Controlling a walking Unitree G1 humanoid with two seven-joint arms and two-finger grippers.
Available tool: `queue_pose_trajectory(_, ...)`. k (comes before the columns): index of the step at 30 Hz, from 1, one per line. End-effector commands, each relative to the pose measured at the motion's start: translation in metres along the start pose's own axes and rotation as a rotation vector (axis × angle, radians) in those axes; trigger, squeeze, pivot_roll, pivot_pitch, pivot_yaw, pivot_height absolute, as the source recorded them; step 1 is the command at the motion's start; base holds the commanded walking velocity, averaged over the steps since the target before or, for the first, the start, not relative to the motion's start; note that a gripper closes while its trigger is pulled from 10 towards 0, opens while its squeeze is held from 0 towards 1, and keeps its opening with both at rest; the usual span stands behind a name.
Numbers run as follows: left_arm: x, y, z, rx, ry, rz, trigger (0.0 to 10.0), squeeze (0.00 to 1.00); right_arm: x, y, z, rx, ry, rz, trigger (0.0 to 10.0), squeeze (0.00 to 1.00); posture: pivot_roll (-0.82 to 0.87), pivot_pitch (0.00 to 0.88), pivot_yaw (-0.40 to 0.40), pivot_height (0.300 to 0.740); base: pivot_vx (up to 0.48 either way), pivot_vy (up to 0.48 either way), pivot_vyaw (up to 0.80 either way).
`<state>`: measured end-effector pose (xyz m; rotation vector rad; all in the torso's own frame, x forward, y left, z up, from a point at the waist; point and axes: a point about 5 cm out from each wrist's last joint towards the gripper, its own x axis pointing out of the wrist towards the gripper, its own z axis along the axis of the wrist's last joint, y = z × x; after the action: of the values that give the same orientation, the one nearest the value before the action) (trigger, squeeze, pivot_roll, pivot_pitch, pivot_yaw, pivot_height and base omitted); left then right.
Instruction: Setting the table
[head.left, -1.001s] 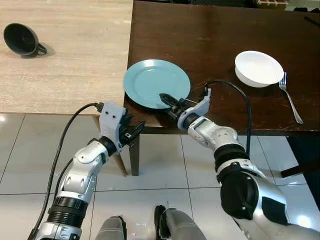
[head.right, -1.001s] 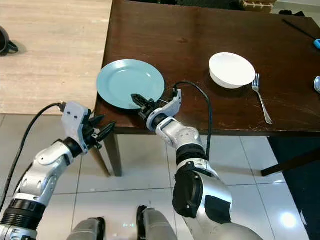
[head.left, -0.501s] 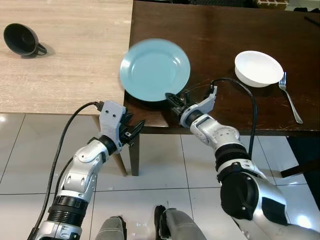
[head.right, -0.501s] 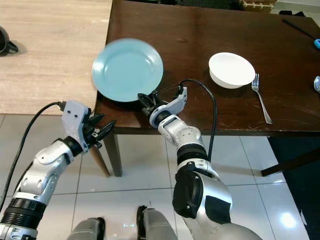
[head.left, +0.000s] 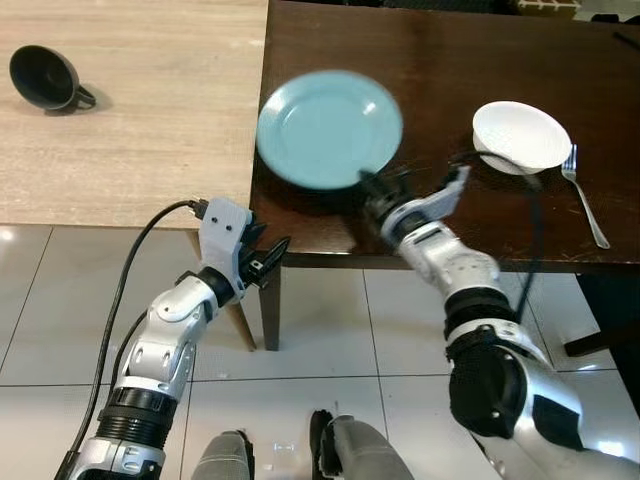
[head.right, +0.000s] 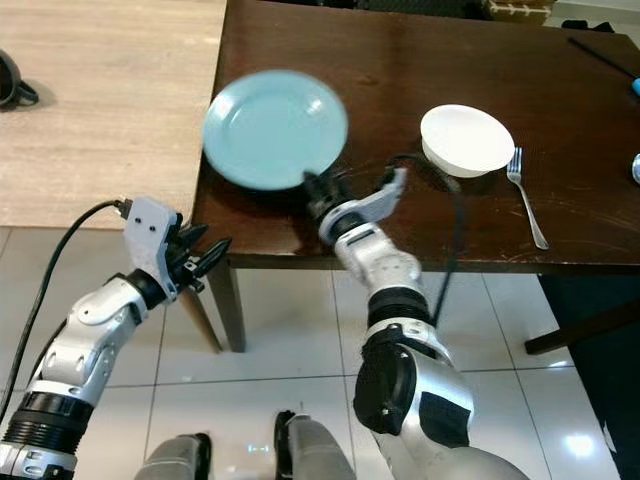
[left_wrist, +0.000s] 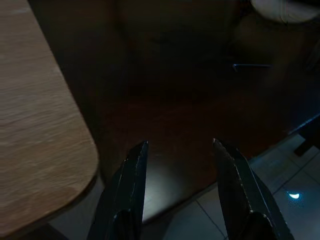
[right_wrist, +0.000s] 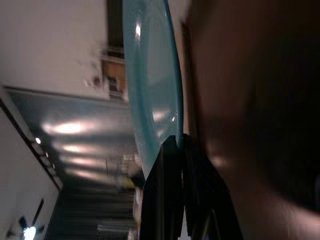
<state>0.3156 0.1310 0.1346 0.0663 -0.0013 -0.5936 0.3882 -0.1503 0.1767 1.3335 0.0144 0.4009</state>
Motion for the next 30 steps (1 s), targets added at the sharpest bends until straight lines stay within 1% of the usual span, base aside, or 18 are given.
queue_pose_trajectory(1, -0.002, 0.0, -0.007, -0.011, 0.023, 0.003, 10.0, 0.0, -0.011, -0.003, 0.011, 0.008, -0.045, 0.049, 0.0, 0.0, 0.1, 0.145, -0.001, 0.74, 0.0, 0.0, 0.0)
queue_pose_trajectory(2, -0.002, 0.0, -0.007, -0.013, 0.022, 0.003, 10.0, 0.0, -0.018, -0.003, 0.021, -0.022, -0.068, 0.076, 0.0, 0.0, 0.1, 0.145, 0.001, 0.74, 0.0, 0.0, 0.0)
queue_pose_trajectory(3, -0.002, 0.0, -0.007, -0.013, 0.022, 0.003, 10.0, 0.0, -0.018, -0.003, 0.021, -0.022, -0.068, 0.076, 0.0, 0.0, 0.1, 0.145, 0.001, 0.74, 0.0, 0.0, 0.0)
queue_pose_trajectory(4, -0.002, 0.0, -0.007, -0.013, 0.022, 0.002, 10.0, 0.0, -0.022, -0.002, 0.026, -0.038, -0.08, 0.089, 0.0, 0.0, 0.1, 0.145, 0.001, 0.74, 0.0, 0.0, 0.0)
queue_pose_trajectory(5, -0.002, 0.0, -0.007, -0.014, 0.022, -0.001, 10.0, 0.0, -0.03, 0.0, 0.035, -0.055, -0.099, 0.124, 0.0, 0.0, 0.1, 0.146, 0.005, 0.74, 0.0, 0.0, 0.0)
queue_pose_trajectory(9, -0.001, -0.001, -0.007, -0.014, 0.021, -0.003, 10.0, 0.0, -0.034, 0.001, 0.038, -0.055, -0.105, 0.146, 0.0, 0.0, 0.09, 0.146, 0.009, 0.74, 0.0, 0.0, 0.0)
queue_pose_trajectory(10, 0.0, -0.001, -0.007, -0.015, 0.02, -0.007, 10.0, 0.0, -0.041, 0.006, 0.042, -0.059, -0.107, 0.196, 0.0, 0.0, 0.09, 0.145, 0.01, 0.74, 0.0, 0.0, 0.0)
queue_pose_trajectory(11, 0.001, -0.002, -0.007, -0.015, 0.019, -0.008, 10.0, 0.0, -0.044, 0.007, 0.042, -0.061, -0.104, 0.216, 0.0, 0.0, 0.09, 0.145, 0.01, 0.74, 0.0, 0.0, 0.0)
queue_pose_trajectory(14, 0.001, -0.002, -0.007, -0.015, 0.017, -0.009, 10.0, 0.0, -0.048, 0.01, 0.042, -0.064, -0.096, 0.249, 0.0, 0.0, 0.09, 0.144, 0.009, 0.74, 0.0, 0.0, 0.0)
queue_pose_trajectory(18, 0.001, -0.003, -0.006, -0.019, 0.013, -0.006, 10.0, 0.0, -0.058, 0.016, 0.036, -0.049, -0.043, 0.333, 0.0, 0.0, 0.09, 0.141, 0.006, 0.74, 0.0, 0.0, 0.0)
queue_pose_trajectory(21, 0.001, -0.003, -0.006, -0.019, 0.012, -0.005, 10.0, 0.0, -0.06, 0.014, 0.035, -0.076, -0.042, 0.315, 0.0, 0.0, 0.09, 0.141, 0.003, 0.74, 0.0, 0.0, 0.0)
queue_pose_trajectory(22, 0.001, -0.002, -0.006, -0.019, 0.012, -0.003, 10.0, 0.0, -0.061, 0.013, 0.035, -0.103, -0.047, 0.288, 0.0, 0.0, 0.09, 0.141, 0.003, 0.74, 0.0, 0.0, 0.0)
queue_pose_trajectory(24, -0.001, -0.001, -0.007, -0.022, 0.011, 0.007, 10.0, 0.0, -0.065, 0.009, 0.038, -0.198, -0.073, 0.218, 0.0, 0.0, 0.09, 0.138, 0.001, 0.74, 0.0, 0.0, 0.0)
queue_pose_trajectory(25, -0.002, 0.0, -0.007, -0.022, 0.012, 0.014, 10.0, 0.0, -0.067, 0.009, 0.039, -0.224, -0.082, 0.209, 0.0, 0.0, 0.09, 0.135, 0.0, 0.74, 0.0, 0.0, 0.0)
queue_pose_trajectory(28, -0.004, 0.003, -0.009, -0.026, 0.01, 0.048, 10.0, 0.0, -0.076, 0.011, 0.04, -0.248, -0.107, 0.209, 0.0, 0.0, 0.09, 0.131, 0.001, 0.74, 0.0, 0.0, 0.0)
queue_pose_trajectory(29, -0.004, 0.003, -0.009, -0.026, 0.01, 0.048, 10.0, 0.0, -0.076, 0.011, 0.04, -0.248, -0.107, 0.209, 0.0, 0.0, 0.09, 0.131, 0.001, 0.74, 0.0, 0.0, 0.0)
queue_pose_trajectory(30, -0.004, 0.005, -0.009, -0.029, 0.008, 0.066, 10.0, 0.0, -0.081, 0.01, 0.041, -0.26, -0.123, 0.183, 0.0, 0.0, 0.08, 0.127, 0.0, 0.74, 0.0, 0.0, 0.0)
